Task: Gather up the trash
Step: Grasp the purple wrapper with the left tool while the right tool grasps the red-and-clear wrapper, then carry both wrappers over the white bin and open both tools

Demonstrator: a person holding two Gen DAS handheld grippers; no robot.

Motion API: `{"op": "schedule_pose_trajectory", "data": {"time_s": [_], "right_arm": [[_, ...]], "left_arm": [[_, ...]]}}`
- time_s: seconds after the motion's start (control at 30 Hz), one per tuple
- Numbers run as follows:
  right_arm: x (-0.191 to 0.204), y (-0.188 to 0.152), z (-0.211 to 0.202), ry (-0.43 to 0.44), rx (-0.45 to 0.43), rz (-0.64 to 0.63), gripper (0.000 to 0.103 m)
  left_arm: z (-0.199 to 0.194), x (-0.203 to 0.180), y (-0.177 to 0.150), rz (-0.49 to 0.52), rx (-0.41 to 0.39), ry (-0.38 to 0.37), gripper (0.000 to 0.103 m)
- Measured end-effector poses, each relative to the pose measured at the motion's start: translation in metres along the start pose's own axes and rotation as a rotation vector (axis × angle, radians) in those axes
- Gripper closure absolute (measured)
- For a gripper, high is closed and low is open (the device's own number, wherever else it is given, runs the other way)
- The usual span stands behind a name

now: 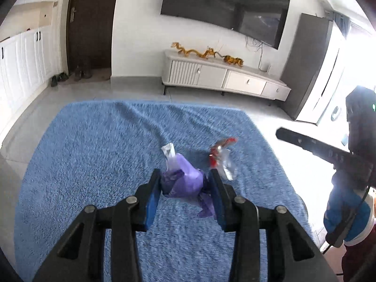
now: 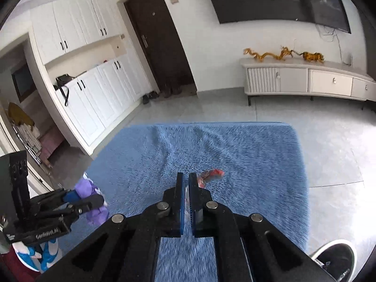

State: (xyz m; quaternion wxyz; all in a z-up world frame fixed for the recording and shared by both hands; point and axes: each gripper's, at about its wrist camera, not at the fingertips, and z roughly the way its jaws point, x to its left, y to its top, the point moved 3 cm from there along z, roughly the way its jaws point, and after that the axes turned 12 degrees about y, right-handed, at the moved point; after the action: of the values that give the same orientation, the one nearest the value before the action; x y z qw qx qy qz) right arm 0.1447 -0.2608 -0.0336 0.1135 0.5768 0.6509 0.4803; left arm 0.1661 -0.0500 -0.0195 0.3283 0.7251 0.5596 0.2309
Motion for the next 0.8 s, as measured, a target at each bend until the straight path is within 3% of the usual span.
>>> {"op": "schedule_pose_trajectory", "data": {"time_s": [0.2, 0.27, 0.33, 0.4, 0.63, 0.8], "right_arm": [[-0.012, -0.011, -0.023, -0.017, 0.010, 0.061, 0.097], [-0.018, -0.014, -0.015, -0.015, 0.026, 0.081, 0.089], [-0.024, -0.016, -0.004, -0.020, 0.043, 0.098, 0.072], [-0.028, -0.018, 0.013, -0.018, 0.057, 0.114, 0.064], [-0.043, -0.019, 0.089, -0.042, 0.138, 0.151, 0.056], [-0.047, -0.022, 0.127, -0.076, 0.186, 0.159, 0.058]], "left_arm": [[-0.014, -0.016, 0.000, -0.009, -0.007, -0.022, 0.065], [-0.012, -0.016, -0.004, -0.012, 0.004, -0.021, 0.065], [-0.007, -0.013, -0.008, -0.012, 0.014, -0.018, 0.065], [-0.003, -0.010, -0.011, -0.009, 0.020, -0.014, 0.065], [0.016, 0.006, -0.015, -0.002, 0.034, 0.006, 0.065], [0.022, 0.015, -0.020, -0.006, 0.053, 0.024, 0.065]]}}
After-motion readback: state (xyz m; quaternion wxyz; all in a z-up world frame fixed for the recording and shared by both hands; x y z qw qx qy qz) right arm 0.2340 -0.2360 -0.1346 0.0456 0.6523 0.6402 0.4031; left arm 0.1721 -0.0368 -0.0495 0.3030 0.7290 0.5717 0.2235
